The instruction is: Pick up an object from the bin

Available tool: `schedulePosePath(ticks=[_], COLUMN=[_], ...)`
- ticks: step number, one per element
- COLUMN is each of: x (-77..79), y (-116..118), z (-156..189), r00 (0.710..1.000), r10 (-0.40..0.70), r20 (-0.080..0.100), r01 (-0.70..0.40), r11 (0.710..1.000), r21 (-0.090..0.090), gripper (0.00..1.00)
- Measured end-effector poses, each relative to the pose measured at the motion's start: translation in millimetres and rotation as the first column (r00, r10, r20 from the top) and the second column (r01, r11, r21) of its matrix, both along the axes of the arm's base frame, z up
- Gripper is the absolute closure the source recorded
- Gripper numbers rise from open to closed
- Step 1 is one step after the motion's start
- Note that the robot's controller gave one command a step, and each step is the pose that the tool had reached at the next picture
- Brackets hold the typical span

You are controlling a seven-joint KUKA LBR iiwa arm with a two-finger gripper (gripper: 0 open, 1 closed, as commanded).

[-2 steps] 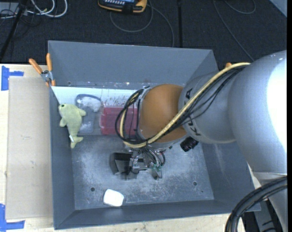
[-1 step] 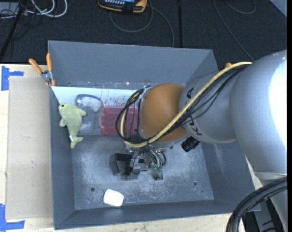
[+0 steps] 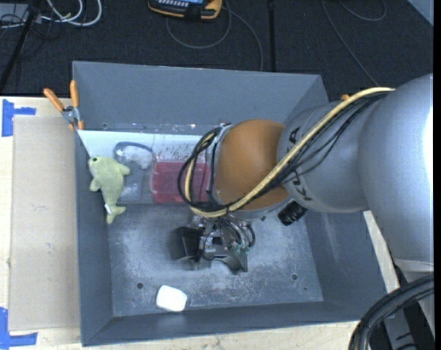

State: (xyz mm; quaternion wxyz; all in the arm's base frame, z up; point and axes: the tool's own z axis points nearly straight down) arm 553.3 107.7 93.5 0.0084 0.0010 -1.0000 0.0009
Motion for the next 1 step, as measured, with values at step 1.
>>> schedulePosePath(ticks=[1], x=[2.2], y=[0.5], z=[13.9], r00=[1.000], r10=[0.000], r20=[0.008], r01=[0.000], r11=[1.000], r21=[0.002], gripper=[1.00])
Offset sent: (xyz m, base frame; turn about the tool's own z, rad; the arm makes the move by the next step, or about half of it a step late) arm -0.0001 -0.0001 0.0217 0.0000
